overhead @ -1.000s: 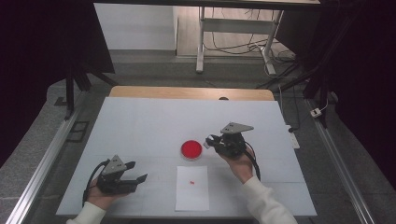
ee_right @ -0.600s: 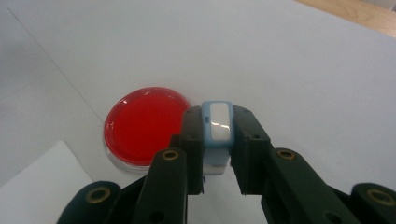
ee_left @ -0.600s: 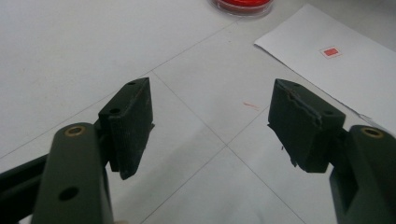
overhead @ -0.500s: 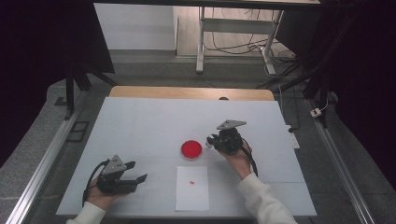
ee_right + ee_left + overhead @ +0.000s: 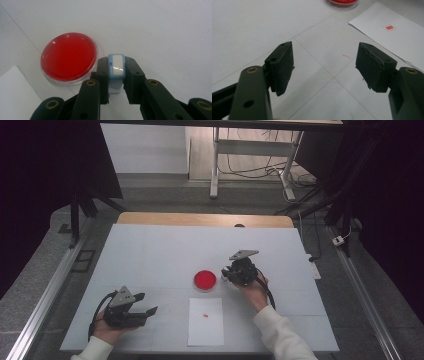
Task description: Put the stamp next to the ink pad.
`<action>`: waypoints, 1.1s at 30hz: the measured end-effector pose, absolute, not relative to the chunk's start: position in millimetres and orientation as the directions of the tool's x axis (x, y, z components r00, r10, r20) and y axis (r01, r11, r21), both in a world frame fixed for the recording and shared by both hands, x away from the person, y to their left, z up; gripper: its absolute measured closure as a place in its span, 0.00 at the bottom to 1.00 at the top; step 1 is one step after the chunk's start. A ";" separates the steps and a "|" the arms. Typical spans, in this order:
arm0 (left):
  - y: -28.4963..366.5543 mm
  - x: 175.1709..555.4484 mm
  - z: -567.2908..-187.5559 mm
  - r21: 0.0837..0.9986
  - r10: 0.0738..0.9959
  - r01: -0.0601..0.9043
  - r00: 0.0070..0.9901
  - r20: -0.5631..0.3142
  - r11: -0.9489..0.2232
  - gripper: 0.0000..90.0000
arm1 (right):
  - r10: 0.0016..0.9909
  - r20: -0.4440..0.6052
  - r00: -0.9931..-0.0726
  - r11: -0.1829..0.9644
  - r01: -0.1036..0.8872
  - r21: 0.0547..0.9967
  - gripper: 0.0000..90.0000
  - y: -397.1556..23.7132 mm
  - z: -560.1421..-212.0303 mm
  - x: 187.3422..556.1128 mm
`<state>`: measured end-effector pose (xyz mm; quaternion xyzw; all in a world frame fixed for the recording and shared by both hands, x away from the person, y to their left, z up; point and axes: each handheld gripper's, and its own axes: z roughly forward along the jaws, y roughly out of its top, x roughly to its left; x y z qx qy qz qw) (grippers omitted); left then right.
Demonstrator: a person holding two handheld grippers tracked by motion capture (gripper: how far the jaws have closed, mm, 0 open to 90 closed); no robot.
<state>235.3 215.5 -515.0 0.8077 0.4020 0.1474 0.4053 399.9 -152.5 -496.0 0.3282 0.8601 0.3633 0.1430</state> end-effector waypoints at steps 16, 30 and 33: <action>215.5 235.9 -515.4 0.773 0.768 0.530 0.635 -0.089 -0.349 0.34 | 0.675 0.011 -0.738 0.473 0.444 0.761 0.56 -156.5 -491.3 397.1; 217.0 236.7 -515.3 0.777 0.775 0.529 0.626 -0.085 -0.342 0.34 | 0.650 -0.011 -0.760 0.443 0.367 0.818 0.46 -175.8 -481.5 378.2; 216.8 237.3 -515.1 0.778 0.775 0.527 0.626 -0.083 -0.342 0.34 | 0.647 -0.016 -0.762 0.439 0.354 0.826 0.46 -183.2 -481.5 370.8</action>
